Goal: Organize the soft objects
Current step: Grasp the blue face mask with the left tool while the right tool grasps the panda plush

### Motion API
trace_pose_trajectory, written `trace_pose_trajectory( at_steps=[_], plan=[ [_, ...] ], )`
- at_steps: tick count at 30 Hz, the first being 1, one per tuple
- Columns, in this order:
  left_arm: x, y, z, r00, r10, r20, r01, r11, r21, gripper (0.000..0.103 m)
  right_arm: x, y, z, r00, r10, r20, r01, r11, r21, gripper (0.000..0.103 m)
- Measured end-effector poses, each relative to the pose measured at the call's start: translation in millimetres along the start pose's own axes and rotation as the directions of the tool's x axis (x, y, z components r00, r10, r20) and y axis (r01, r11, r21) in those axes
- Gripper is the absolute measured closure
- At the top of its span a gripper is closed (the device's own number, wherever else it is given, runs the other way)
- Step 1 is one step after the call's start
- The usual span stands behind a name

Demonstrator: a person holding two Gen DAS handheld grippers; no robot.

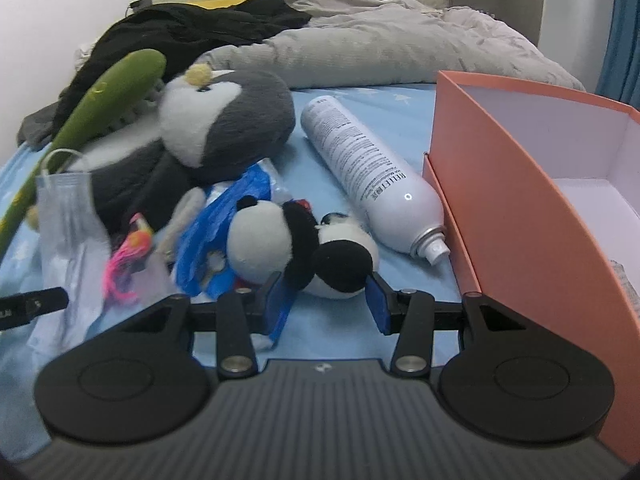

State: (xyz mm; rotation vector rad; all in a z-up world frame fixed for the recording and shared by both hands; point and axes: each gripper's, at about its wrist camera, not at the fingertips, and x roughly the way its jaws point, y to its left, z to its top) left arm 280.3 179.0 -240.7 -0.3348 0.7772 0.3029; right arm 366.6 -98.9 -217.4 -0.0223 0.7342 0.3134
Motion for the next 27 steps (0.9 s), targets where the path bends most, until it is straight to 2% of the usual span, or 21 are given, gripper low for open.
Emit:
trace_pose_trajectory(
  at_steps=[5,6,8,9,10,13,15,18,21,23,27],
  plan=[
    [13.1,0.6,2.7,1.000,-0.009,0.008,0.009,1.000,0.010,0.047,15.7,-3.1,4.4,1.000,-0.017,0.017,0.017,0.999,0.028,0.054],
    [14.0,1.3,4.1,1.000,-0.017,0.015,0.017,1.000,0.005,0.047,17.1,-3.7,5.4,0.999,-0.019,0.026,0.018,0.999,0.034,0.051],
    [16.8,2.3,6.2,1.000,-0.023,0.020,0.023,1.000,-0.008,0.041,18.1,-1.5,7.5,0.999,-0.031,0.039,0.029,0.999,0.032,0.048],
    [18.5,2.4,6.6,0.999,-0.027,0.023,0.028,1.000,-0.013,0.034,18.1,1.0,8.7,0.998,-0.037,0.046,0.036,0.999,0.024,0.048],
    [20.5,1.8,6.8,0.999,-0.031,0.024,0.031,0.999,-0.014,0.033,18.2,3.1,9.3,0.998,-0.036,0.052,0.035,0.999,0.019,0.048],
    [25.2,-2.6,6.6,0.999,-0.024,0.032,0.024,1.000,0.007,0.033,21.3,6.2,11.8,0.998,-0.035,0.057,0.034,0.999,0.012,0.045],
    [27.6,-4.9,7.5,0.999,-0.027,0.038,0.027,0.999,0.018,0.033,22.5,7.0,13.4,0.997,-0.047,0.067,0.046,0.999,0.014,0.035],
    [30.8,-6.9,8.8,0.999,-0.032,0.035,0.031,0.999,0.029,0.033,27.2,4.0,13.9,0.997,-0.024,0.070,0.022,0.999,0.030,0.034],
    [33.0,-8.2,9.0,0.999,-0.035,0.035,0.033,0.999,0.039,0.035,30.7,1.8,13.2,0.997,0.014,0.082,-0.017,0.999,0.033,0.034],
    [34.1,-11.3,8.3,0.999,-0.028,0.038,0.025,0.998,0.059,0.040,32.3,2.5,12.4,0.996,0.035,0.086,-0.037,0.999,0.020,0.037],
    [34.8,-19.0,5.1,0.999,-0.027,0.046,0.022,0.994,0.106,0.057,32.6,6.1,11.5,0.994,0.053,0.100,-0.053,0.999,-0.002,0.040]
  ],
)
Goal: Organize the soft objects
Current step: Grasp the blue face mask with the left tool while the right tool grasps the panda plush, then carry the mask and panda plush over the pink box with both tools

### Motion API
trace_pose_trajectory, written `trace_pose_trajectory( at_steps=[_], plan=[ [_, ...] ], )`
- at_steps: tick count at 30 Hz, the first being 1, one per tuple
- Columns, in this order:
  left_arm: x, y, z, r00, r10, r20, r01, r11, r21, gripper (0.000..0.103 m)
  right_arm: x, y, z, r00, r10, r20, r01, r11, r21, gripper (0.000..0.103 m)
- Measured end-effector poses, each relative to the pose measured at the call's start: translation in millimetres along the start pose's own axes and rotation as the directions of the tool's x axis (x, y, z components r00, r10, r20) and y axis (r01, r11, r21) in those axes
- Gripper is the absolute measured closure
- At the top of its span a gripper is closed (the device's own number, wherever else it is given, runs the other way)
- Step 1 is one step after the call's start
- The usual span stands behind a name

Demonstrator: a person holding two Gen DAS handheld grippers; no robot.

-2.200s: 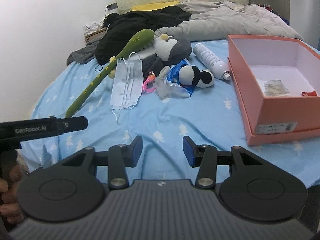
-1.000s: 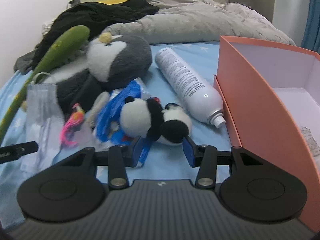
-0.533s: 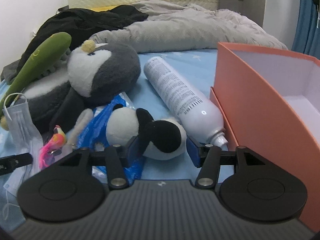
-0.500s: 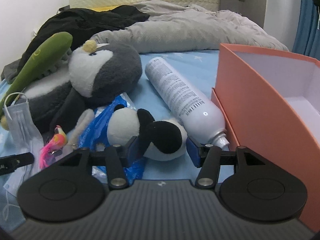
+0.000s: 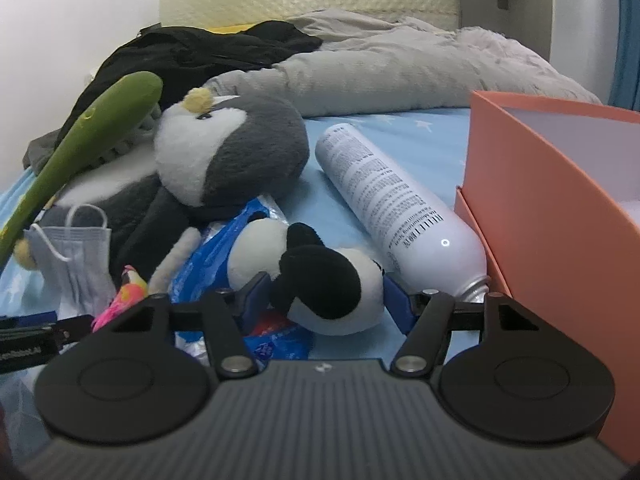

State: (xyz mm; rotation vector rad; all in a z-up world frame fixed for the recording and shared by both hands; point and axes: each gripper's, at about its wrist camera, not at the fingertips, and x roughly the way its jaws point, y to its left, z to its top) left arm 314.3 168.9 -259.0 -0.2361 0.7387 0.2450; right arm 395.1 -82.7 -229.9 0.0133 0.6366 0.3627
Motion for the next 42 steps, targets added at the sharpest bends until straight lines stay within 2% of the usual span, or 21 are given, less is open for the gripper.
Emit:
trace_pose_trajectory(
  at_steps=[4,7,9,16,19,33,42],
  plan=[
    [-2.3,-8.2,-2.7,1.000,-0.012,0.005,0.012,1.000,0.016,0.079,-2.2,0.7,-0.5,1.000,0.004,-0.004,-0.004,1.000,-0.003,0.047],
    [-6.4,-8.4,-2.9,1.000,-0.018,0.004,0.018,1.000,-0.008,0.090,-6.3,2.1,-0.3,1.000,-0.002,-0.003,0.002,1.000,-0.010,0.053],
    [-12.1,-7.0,-3.3,1.000,-0.017,0.009,0.017,1.000,-0.024,0.093,-11.1,1.8,0.9,1.000,-0.004,0.002,0.004,1.000,-0.013,0.056],
    [-45.7,-5.4,-6.8,0.999,-0.035,0.019,0.036,0.997,-0.065,0.094,-38.0,3.9,3.2,1.000,-0.012,0.029,0.013,1.000,-0.029,0.058],
    [-62.3,-7.3,-12.5,0.998,-0.067,0.011,0.068,0.992,-0.102,0.094,-54.6,4.8,2.4,0.999,-0.017,0.036,0.018,0.999,-0.027,0.057],
    [-142.7,-24.0,-39.6,0.996,-0.081,0.035,0.084,0.992,-0.093,0.094,-136.9,-0.5,-35.1,1.000,-0.014,-0.003,0.014,1.000,-0.014,0.057],
    [-185.1,-33.2,-54.1,0.995,-0.074,0.061,0.079,0.993,-0.093,0.094,-177.1,0.4,-51.0,1.000,0.016,-0.005,-0.016,1.000,-0.010,0.057]
  ],
)
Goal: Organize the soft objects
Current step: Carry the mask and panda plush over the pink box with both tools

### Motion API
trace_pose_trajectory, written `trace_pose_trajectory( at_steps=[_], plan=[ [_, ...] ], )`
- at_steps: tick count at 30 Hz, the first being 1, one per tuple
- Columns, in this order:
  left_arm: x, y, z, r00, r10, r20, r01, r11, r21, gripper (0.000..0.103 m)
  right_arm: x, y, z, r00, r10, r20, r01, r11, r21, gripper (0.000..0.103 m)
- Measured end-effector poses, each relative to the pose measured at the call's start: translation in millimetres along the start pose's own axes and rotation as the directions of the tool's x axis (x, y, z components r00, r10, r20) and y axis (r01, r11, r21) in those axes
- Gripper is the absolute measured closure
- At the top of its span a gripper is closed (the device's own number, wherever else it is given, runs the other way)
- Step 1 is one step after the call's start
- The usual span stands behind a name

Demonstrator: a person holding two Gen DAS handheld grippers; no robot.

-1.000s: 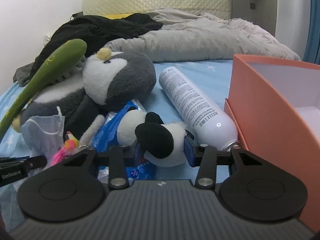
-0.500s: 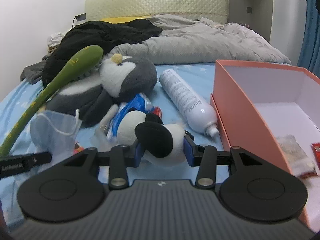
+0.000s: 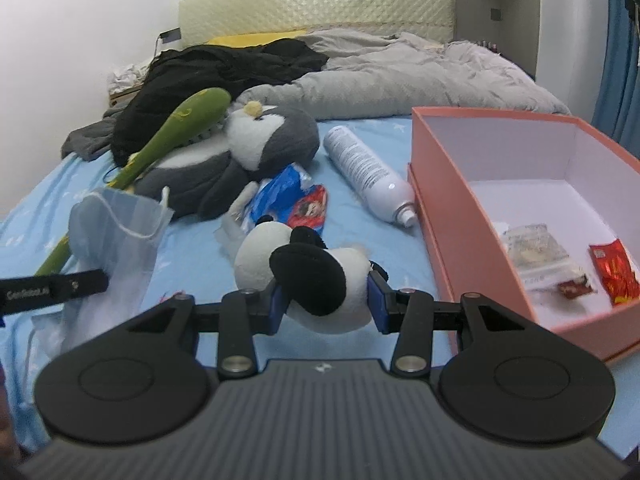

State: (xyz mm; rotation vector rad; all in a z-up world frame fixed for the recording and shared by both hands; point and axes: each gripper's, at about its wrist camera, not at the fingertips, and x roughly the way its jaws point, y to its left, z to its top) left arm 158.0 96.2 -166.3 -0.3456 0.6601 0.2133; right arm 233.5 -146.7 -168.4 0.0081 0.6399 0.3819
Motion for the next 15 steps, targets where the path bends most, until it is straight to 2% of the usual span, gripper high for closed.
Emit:
trace_pose_trajectory(
  at_steps=[8,15],
  plan=[
    [-18.4,7.2,-21.7,1.000,0.008,-0.024,-0.009,0.999,-0.052,0.094,-11.9,19.2,-18.6,0.996,0.074,-0.058,-0.075,0.997,-0.017,0.057],
    [-21.9,26.4,-33.7,0.999,0.036,-0.034,-0.039,0.994,-0.099,0.094,6.1,51.9,-14.0,0.985,0.150,-0.081,-0.154,0.987,-0.046,0.057]
  ],
)
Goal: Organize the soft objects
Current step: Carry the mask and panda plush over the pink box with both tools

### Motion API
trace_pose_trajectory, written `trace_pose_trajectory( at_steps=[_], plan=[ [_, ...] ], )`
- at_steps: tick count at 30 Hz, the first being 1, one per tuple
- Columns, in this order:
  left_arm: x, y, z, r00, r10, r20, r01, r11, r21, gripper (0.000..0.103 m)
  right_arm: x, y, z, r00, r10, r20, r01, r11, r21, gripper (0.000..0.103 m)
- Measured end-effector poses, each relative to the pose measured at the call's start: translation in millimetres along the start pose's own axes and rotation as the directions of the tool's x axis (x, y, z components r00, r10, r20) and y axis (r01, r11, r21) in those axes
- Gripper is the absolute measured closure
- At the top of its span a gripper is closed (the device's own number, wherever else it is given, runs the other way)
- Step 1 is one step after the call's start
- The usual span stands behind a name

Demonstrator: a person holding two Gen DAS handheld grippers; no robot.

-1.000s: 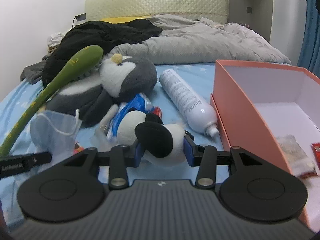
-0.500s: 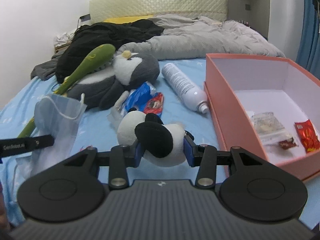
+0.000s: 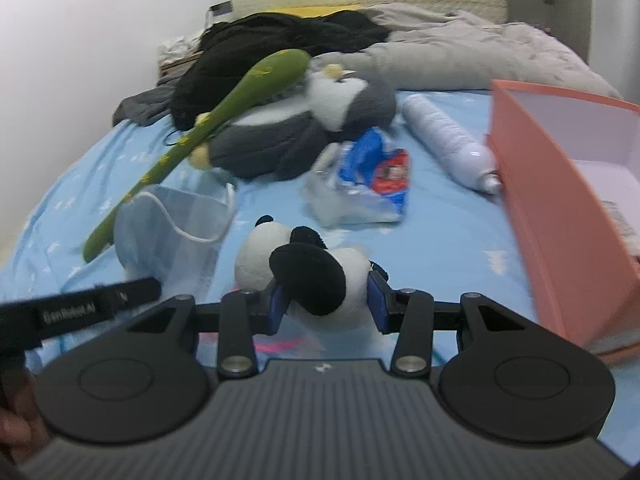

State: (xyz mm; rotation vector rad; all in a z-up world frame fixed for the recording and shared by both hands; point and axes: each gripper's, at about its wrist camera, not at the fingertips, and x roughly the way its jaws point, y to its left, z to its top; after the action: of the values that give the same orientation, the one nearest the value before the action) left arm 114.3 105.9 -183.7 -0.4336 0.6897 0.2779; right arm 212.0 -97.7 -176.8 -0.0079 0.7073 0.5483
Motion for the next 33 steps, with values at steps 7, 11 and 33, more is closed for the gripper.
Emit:
trace_pose_trajectory(
  at_steps=[7,11,33],
  plan=[
    [0.6,22.7,0.1,1.000,0.025,0.006,-0.025,0.998,-0.050,0.094,16.4,31.4,4.4,0.999,0.039,-0.019,-0.040,0.995,-0.093,0.057],
    [-2.2,31.6,-0.7,0.999,0.036,0.010,-0.035,0.997,-0.065,0.094,22.4,38.8,-5.3,0.998,0.034,-0.055,-0.041,0.991,-0.130,0.057],
    [-44.7,9.3,11.4,0.997,0.033,0.068,-0.030,0.999,-0.037,0.094,3.0,27.3,4.0,1.000,0.016,-0.006,-0.017,0.997,-0.079,0.057]
  ],
)
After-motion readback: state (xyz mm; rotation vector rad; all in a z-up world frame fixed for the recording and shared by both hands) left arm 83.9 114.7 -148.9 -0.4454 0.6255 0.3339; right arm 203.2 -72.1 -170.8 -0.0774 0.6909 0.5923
